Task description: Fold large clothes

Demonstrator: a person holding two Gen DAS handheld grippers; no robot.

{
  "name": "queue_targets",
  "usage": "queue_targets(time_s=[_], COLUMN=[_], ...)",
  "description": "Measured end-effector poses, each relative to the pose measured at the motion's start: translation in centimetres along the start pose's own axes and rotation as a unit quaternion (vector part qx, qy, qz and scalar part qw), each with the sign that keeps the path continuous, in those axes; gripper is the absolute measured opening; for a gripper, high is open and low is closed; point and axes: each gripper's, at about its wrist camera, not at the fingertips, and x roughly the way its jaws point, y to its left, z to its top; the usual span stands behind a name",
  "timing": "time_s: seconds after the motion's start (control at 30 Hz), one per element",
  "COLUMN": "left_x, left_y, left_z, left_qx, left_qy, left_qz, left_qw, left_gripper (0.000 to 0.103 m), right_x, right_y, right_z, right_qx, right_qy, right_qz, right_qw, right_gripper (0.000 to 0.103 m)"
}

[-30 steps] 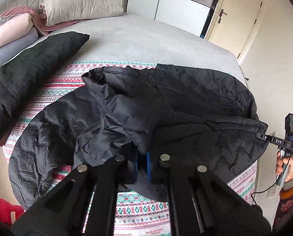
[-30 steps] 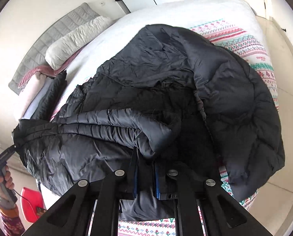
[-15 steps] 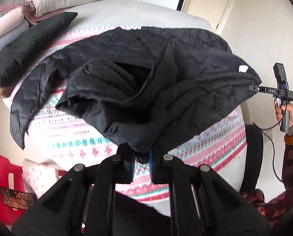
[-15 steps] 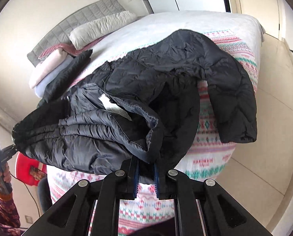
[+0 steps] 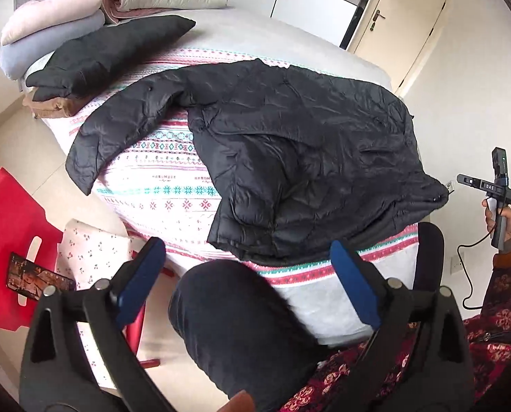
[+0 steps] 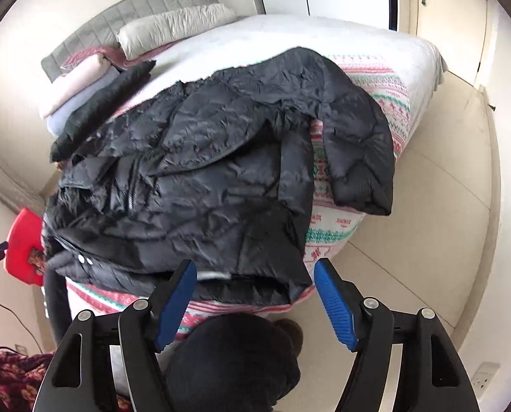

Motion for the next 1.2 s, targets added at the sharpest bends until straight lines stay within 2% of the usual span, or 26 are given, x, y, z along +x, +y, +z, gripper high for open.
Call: queue_targets(time_s=[0.1,0.2,0.23,0.27,0.33,0.4,0.47,0.57,0.6,0.67,0.7,0.73,0.77,0.8,0.83,0.97,1.07,1.2], left_x=[3.2,8.6,10.4,12.1,15.2,16.9,16.5,14.9,14.0,12.5,11.8,11.1,10.3,9.3,8.5,7.4,9.6,13.2], left_y=[0.3,1.9,2.8,3.7,5.3,5.5,4.1,2.4,2.0,1.5,1.5,1.6,2.0,2.2,2.5,4.9,5.8,5.9], left_z=[1.6,3.0,3.2,3.3,2.5,1.0,-0.7,-3.1,-3.5,-3.8,-3.8,-3.6,-3.3,-2.8,-2.1,1.3,4.7,10.3], left_qx=[0.021,0.008,-0.007,-0.031,-0.088,-0.118,-0.095,-0.042,-0.02,0.006,0.005,0.002,0.0,0.001,0.004,-0.02,-0.027,-0.013], left_qy=[0.001,0.025,0.043,0.059,0.106,0.149,0.175,0.212,0.201,0.208,0.214,0.217,0.208,0.185,0.161,0.099,0.092,0.081], left_qz=[-0.008,-0.003,-0.011,-0.025,-0.075,-0.12,-0.12,-0.085,-0.081,-0.067,-0.057,-0.048,-0.038,-0.029,-0.021,0.012,0.032,0.071], left_qw=[0.9997,0.9997,0.999,0.9975,0.9877,0.9743,0.9726,0.9726,0.9759,0.9758,0.9751,0.9749,0.9774,0.9822,0.9867,0.9948,0.9949,0.9941], left_gripper=[0.097,0.096,0.092,0.085,0.047,0.027,0.027,0.027,0.027,0.028,0.033,0.051,0.061,0.076,0.081,0.082,0.082,0.082], right_x=[0.3,3.2,4.6,5.9,8.0,9.7,10.8,11.7,12.0,12.2,12.1,11.8,11.3,10.6,9.9,7.2,6.7,8.2], right_y=[0.8,0.6,0.2,-0.4,-1.9,-3.3,-4.1,-4.1,-4.2,-4.4,-4.5,-4.7,-4.8,-4.8,-4.9,-5.3,-5.0,-3.6], right_z=[1.5,2.2,2.2,2.1,1.3,0.2,-1.2,-3.0,-3.5,-4.0,-3.9,-3.8,-3.4,-3.1,-2.5,0.5,3.5,8.4], right_qx=[0.003,0.002,0.007,0.015,0.044,0.076,0.086,0.06,0.05,0.043,0.046,0.048,0.05,0.049,0.048,0.064,0.065,0.036], right_qy=[-0.024,0.003,0.018,0.035,0.061,0.083,0.108,0.15,0.163,0.178,0.181,0.182,0.18,0.174,0.164,0.115,0.093,0.085], right_qz=[0.029,0.013,0.001,-0.007,-0.004,0.013,0.012,-0.036,-0.053,-0.067,-0.068,-0.071,-0.076,-0.081,-0.083,-0.067,-0.063,-0.078], right_qw=[0.999,1.0,1.0,0.999,0.997,0.994,0.99,0.986,0.984,0.981,0.98,0.98,0.98,0.98,0.982,0.989,0.991,0.993], right_gripper=[0.084,0.085,0.085,0.085,0.085,0.085,0.084,0.084,0.084,0.084,0.084,0.084,0.084,0.084,0.084,0.084,0.084,0.084])
